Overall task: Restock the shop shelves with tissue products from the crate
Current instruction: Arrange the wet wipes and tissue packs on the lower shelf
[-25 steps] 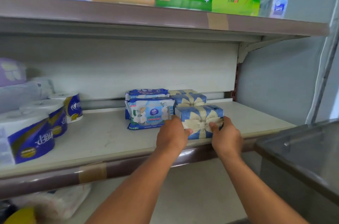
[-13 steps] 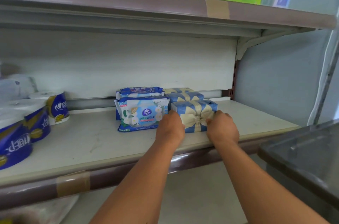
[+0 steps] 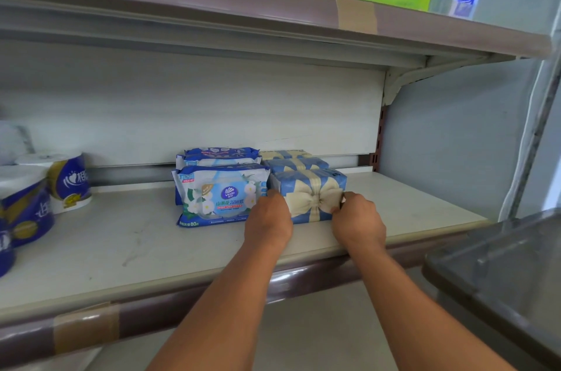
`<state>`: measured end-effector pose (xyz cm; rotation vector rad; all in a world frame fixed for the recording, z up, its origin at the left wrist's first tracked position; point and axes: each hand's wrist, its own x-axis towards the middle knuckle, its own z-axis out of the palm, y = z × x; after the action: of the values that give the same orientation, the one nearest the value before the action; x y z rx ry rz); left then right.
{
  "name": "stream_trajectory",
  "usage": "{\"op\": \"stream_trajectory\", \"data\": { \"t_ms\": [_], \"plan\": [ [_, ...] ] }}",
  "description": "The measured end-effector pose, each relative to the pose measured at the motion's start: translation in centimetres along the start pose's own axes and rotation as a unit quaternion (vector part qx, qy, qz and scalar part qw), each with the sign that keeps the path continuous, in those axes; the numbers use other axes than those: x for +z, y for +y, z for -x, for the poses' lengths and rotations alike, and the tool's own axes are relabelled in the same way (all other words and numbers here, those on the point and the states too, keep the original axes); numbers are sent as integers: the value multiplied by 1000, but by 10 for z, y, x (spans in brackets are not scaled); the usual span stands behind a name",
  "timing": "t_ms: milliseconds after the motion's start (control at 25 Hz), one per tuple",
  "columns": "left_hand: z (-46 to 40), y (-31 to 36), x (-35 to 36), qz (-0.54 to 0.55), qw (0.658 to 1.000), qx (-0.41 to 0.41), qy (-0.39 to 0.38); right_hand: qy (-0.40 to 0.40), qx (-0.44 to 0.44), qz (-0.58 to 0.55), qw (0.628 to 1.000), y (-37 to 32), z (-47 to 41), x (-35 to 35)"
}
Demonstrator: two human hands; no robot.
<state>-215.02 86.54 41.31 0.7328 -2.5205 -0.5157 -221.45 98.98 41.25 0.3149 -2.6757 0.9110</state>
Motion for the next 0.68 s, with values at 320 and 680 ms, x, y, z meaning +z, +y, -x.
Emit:
{"op": "stream_trajectory", "data": {
  "t_ms": [320,680],
  "plan": [
    [3,-1,-1,-2,1000,-4,-24,-13,-7,6,1000,0,1,-1],
    [6,-1,-8,27,998,4,-60,-23,4,1,1000,-3,10,-10]
  ]
}}
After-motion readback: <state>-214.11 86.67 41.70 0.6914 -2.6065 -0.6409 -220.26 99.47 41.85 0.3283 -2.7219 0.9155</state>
